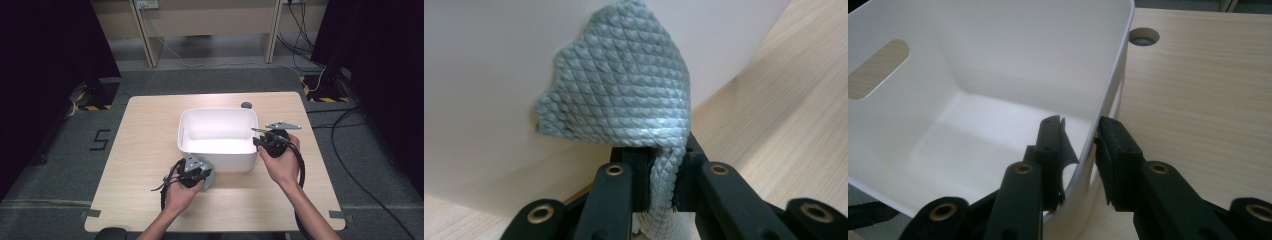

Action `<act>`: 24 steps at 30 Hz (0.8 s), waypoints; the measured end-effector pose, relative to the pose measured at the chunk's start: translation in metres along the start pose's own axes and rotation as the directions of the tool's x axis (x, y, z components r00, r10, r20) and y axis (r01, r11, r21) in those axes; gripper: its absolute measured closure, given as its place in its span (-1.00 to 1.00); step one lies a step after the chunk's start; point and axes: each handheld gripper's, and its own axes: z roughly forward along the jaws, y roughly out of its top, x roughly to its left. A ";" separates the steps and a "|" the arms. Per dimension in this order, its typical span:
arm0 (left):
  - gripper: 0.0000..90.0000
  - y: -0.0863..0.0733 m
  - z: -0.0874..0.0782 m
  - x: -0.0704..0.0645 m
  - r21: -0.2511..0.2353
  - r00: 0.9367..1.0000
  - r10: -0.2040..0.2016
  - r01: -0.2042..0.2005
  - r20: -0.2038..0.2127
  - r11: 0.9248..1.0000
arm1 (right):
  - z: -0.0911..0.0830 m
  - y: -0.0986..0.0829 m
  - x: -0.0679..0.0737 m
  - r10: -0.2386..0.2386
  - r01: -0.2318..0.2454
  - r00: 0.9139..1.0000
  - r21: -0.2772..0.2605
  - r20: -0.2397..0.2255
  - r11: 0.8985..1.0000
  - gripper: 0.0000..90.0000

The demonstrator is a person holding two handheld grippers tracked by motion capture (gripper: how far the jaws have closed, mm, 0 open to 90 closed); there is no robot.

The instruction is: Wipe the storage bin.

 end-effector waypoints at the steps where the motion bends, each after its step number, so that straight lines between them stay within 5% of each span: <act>1: 0.80 -0.001 0.000 -0.001 -0.009 1.000 0.000 0.000 -0.004 1.000 | 0.000 0.000 0.000 0.000 0.000 1.000 0.000 0.001 1.000 0.62; 24: 0.80 0.004 0.014 -0.017 -0.010 0.999 0.040 -0.040 0.008 0.999 | 0.000 0.000 0.000 0.000 0.000 1.000 -0.002 0.001 1.000 0.62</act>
